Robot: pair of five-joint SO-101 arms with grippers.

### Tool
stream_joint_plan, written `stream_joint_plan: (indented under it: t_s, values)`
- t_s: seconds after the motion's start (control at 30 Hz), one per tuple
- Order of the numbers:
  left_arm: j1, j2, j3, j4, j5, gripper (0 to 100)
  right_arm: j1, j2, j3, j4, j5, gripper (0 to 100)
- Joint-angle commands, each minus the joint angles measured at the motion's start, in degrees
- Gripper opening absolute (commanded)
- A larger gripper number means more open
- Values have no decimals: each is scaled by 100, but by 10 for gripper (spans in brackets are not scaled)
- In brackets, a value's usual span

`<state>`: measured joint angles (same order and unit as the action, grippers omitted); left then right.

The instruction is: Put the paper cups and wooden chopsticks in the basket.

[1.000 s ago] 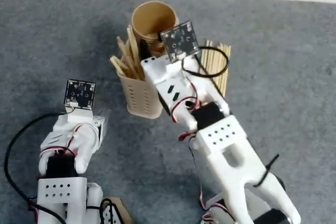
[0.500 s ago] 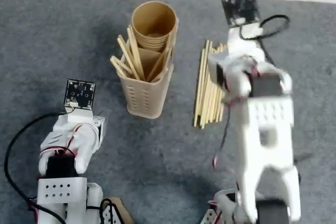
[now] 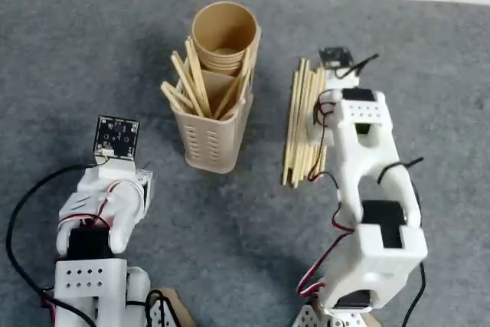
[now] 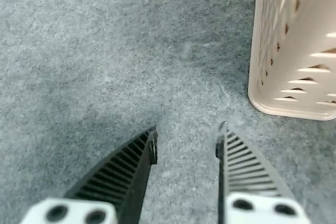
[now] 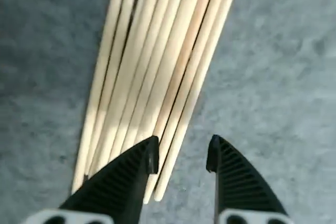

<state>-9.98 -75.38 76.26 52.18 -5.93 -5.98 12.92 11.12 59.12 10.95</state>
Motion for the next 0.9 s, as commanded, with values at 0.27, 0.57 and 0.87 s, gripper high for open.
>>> stream_joint_plan:
  t_s: [0.27,0.57,0.87]
  values:
    - [57,-40,-40,-26,26,206,215,435,-48,-259,-79,165]
    - [57,-40,-40,-26,26,206,277,963,-48,-233,-62,15]
    - [57,-40,-40,-26,26,206,286,620,-13,-233,-484,5]
